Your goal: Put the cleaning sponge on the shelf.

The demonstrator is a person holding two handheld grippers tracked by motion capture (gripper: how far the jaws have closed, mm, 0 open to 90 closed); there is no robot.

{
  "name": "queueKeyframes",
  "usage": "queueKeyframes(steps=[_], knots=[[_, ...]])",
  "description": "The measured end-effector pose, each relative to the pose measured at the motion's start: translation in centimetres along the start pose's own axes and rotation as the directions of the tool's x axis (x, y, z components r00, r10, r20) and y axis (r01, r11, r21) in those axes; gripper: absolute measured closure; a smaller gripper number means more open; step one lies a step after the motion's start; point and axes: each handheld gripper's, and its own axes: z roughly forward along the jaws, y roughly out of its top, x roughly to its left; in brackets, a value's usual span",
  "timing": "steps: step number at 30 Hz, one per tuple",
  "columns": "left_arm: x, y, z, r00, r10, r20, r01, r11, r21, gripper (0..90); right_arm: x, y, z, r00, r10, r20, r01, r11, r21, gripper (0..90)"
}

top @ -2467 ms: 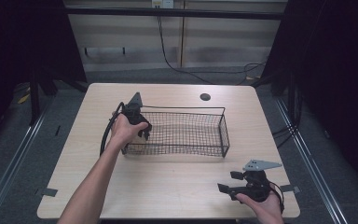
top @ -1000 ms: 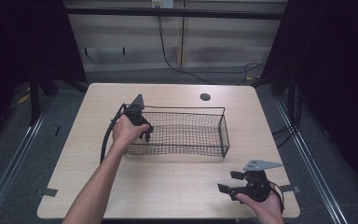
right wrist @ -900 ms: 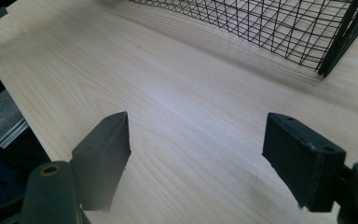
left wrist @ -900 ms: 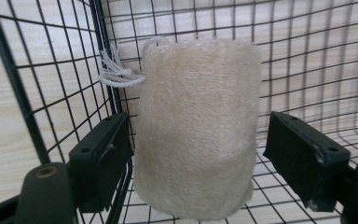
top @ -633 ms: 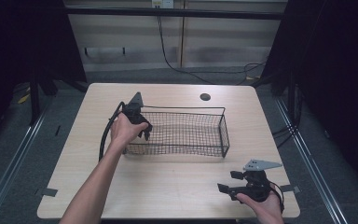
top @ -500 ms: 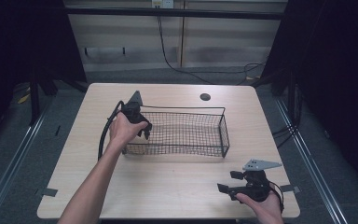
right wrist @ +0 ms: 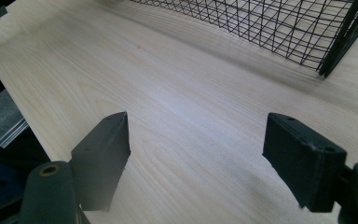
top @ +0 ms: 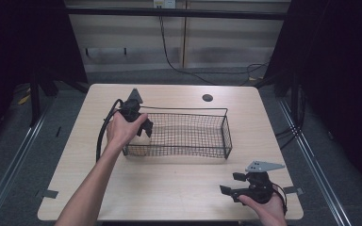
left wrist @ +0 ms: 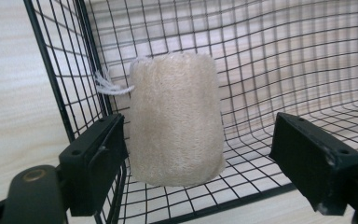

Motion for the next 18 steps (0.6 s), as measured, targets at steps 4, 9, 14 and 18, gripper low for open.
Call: queueKeyframes(steps=[4, 9, 14, 18], knots=[[0.1, -0.4, -0.6, 0.9931, 0.103, 0.056, -0.102, 0.9947, -0.013, 17.8, 0.0, 0.0, 0.1, 1.0, 0.004, -0.003, -0.004, 1.0, 0.005, 22.7], [-0.2, -1.1, -1.5, 0.9756, 0.198, 0.094, -0.191, 0.9784, -0.079, 17.7, 0.0, 0.0, 0.0, 1.0, 0.003, 0.0, -0.003, 1.0, 0.005, 22.7], [-0.2, -1.5, -2.0, 0.9631, 0.245, 0.111, -0.231, 0.9645, -0.129, 17.7, 0.0, 0.0, 0.0, 1.0, 0.007, 0.0, -0.007, 1.0, 0.003, 22.8], [-0.6, -2.1, -2.7, 0.9499, 0.293, 0.108, -0.274, 0.9477, -0.163, 17.8, -0.1, 0.0, 0.1, 1.0, 0.002, -0.001, -0.002, 1.0, 0.002, 22.8]])
